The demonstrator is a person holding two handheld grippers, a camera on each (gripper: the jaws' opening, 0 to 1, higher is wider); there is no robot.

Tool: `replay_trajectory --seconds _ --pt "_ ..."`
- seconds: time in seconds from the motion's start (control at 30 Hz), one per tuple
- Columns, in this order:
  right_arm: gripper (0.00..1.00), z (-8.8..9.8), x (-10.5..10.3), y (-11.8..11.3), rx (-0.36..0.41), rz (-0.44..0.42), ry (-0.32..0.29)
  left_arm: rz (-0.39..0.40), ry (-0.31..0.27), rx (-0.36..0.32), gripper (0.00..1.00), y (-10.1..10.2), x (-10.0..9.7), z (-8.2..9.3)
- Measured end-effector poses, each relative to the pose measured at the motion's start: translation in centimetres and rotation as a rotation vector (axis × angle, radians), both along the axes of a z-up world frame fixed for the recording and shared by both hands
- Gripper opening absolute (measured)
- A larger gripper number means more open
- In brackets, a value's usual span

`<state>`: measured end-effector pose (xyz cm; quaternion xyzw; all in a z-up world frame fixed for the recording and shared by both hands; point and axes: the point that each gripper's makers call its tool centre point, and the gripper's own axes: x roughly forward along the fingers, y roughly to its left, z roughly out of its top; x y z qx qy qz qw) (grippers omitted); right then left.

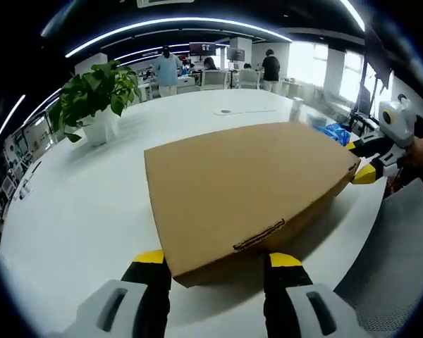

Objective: Operate the shoe box by opening the lid, removing the specified soft item, and placing it in the target area until the item is outside and the box remains undamaged.

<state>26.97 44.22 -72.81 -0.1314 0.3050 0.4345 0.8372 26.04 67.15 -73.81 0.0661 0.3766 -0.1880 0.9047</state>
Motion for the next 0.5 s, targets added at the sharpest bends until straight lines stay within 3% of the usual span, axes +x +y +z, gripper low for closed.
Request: replay_trajectory --seconds 0.5 --pt "0.35 -0.2 2.0 -0.3 -0.003 -0.008 -0.008 0.009 0.019 -0.02 0.52 -0.1 2.0 -0.3"
